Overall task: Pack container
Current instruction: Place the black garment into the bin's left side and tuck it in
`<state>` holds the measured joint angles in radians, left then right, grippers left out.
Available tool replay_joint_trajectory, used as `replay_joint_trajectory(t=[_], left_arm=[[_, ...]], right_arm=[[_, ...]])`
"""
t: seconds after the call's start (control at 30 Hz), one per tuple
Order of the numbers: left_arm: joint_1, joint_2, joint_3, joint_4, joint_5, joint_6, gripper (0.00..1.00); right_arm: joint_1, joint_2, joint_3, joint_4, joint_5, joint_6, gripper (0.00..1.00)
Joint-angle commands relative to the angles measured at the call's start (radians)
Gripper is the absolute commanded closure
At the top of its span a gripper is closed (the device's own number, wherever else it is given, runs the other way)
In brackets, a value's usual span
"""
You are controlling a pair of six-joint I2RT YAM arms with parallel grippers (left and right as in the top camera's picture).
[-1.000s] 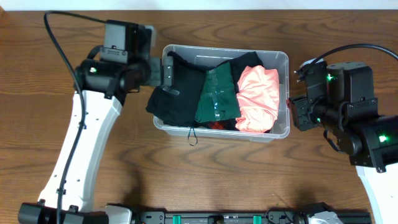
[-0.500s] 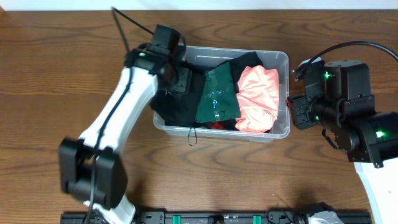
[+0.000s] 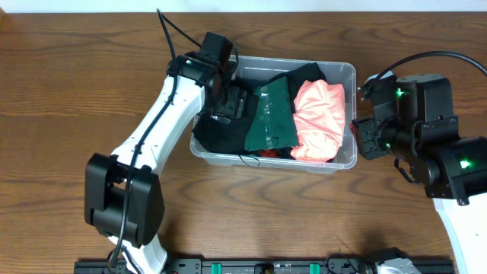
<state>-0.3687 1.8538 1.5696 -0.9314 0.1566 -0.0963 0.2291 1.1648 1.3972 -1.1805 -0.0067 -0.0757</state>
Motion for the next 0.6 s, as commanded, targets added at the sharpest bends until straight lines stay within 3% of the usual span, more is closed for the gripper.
replay_joint_trajectory(t=[0.0,0.23,0.57], left_arm=[[-0.012,-0.113,0.009,-0.016,-0.019,-0.007,0.18],[-0.02,-0.241,0.006,-0.058,-0.014,-0.074,0.18],[-0.055,-0.079,-0.103,0.02,0.036,-0.116,0.18]], right_arm=[[-0.008,0.0,-0.004,0.002,0.006,0.011,0.46],[-0.008,0.0,-0.004,0.012,0.006,0.012,0.46],[-0.008,0.0,-0.004,0.014,0.005,0.012,0.46]])
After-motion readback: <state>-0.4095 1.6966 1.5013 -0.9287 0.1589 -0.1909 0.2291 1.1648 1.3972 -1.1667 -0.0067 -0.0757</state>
